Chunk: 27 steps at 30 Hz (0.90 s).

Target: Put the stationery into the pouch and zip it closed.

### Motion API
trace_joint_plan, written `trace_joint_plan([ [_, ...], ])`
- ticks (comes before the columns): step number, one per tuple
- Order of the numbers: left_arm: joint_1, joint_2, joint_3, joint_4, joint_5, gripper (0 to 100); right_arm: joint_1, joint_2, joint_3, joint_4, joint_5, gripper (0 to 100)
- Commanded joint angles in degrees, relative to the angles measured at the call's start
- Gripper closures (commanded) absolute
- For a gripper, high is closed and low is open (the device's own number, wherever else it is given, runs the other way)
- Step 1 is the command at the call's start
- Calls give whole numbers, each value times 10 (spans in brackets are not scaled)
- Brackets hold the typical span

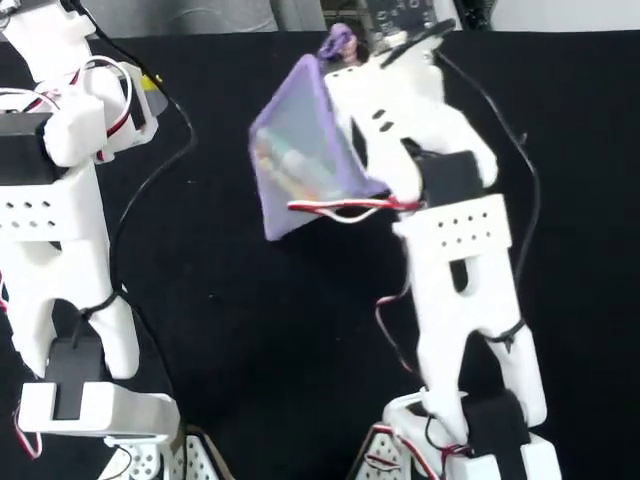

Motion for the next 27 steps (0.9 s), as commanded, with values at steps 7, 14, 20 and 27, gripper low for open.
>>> trace_joint_plan([
  [7, -29, -6, -1, 3, -6, 805, -94, -8, -30, 68, 8, 987],
  [14, -84, -6, -1, 3, -7, 803, -172, -58, 22, 103, 8, 987],
  [20, -120, -6, 0, 3, -47, 804, -204, -163, 175, 86, 8, 987],
  [27, -122, -6, 26, 3, -55, 803, -212, -283, 364, 58, 8, 987],
])
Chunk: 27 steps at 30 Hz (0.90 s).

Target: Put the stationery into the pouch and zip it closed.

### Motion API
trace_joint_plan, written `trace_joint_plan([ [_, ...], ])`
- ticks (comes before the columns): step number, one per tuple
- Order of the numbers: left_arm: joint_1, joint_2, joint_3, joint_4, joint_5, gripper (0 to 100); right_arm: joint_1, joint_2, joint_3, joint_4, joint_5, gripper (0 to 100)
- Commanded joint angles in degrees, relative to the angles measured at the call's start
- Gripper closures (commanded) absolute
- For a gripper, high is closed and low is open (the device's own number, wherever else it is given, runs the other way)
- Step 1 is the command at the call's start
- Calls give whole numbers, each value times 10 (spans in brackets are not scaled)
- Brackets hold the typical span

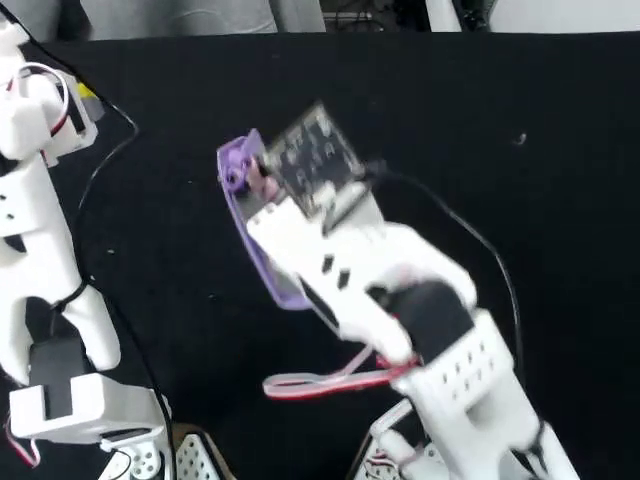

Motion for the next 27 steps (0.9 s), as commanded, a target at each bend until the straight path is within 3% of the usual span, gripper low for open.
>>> trace_joint_plan([
  [1, 0, -6, 6, 3, -6, 803, -18, -37, 121, -4, 9, 987],
  [6, 6, -6, 15, 2, -4, 803, -78, -116, 212, -7, 72, 987],
  [17, 4, -6, 15, 2, -5, 805, -103, -151, 323, -34, 76, 987],
  [27, 5, -3, 73, 2, -7, 802, 12, -149, 291, -65, 76, 987],
])
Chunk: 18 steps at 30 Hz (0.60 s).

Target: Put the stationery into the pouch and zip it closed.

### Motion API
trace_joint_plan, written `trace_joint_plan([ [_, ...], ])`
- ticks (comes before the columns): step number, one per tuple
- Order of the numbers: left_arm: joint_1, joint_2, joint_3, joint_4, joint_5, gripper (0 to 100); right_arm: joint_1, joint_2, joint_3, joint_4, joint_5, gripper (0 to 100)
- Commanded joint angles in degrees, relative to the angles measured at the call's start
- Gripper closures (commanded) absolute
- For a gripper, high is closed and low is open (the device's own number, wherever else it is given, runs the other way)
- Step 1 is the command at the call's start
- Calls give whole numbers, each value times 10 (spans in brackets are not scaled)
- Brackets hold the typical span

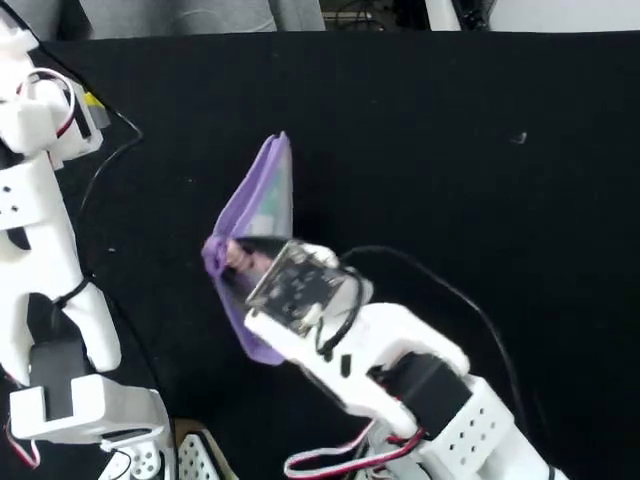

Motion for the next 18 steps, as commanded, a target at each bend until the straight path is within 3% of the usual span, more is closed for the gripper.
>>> trace_joint_plan([
  [1, 3, -2, 34, 1, -7, 802, 69, 21, 36, 4, 12, 987],
  [18, 20, 0, 388, -15, -2, 805, -19, 22, 17, -117, 11, 987],
])
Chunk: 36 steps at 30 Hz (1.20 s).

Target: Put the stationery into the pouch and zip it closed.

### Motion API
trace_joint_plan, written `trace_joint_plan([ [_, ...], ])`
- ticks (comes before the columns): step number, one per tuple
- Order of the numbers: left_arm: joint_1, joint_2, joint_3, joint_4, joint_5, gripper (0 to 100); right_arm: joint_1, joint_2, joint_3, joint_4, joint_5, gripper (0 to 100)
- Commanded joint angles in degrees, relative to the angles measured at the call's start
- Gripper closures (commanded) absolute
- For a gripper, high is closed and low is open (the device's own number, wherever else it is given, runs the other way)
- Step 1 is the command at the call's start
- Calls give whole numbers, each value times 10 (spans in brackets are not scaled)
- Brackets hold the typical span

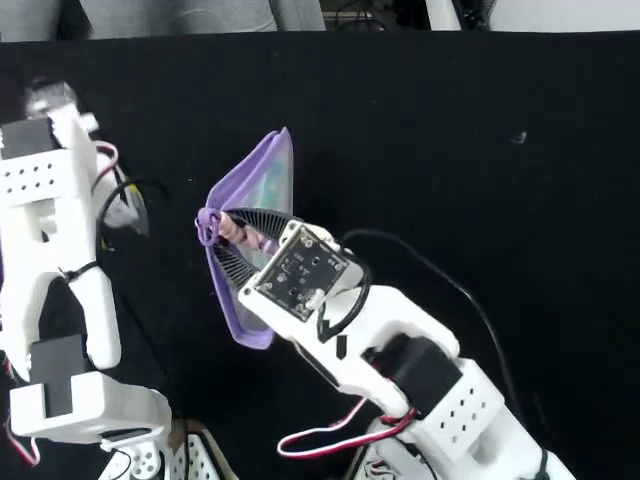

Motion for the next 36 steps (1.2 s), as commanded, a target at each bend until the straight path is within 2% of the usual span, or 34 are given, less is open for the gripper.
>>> trace_joint_plan([
  [1, 25, -4, 48, -18, -2, 805, 0, 20, 17, -15, 8, 987],
  [8, 106, -4, 153, -37, -2, 805, 1, 36, -32, -8, 8, 987],
  [14, 190, -4, 156, -38, -1, 805, -1, 113, -140, 23, 7, 987],
  [18, 234, -4, 159, -54, 33, 805, -1, 164, -223, 43, 8, 987],
  [24, 242, -4, 146, -67, 73, 805, -1, 220, -345, 113, 9, 987],
  [32, 246, -6, 147, -125, 134, 805, -1, 235, -430, 174, 9, 987],
  [36, 276, -10, 132, -136, 164, 805, -2, 238, -463, 190, 31, 987],
])
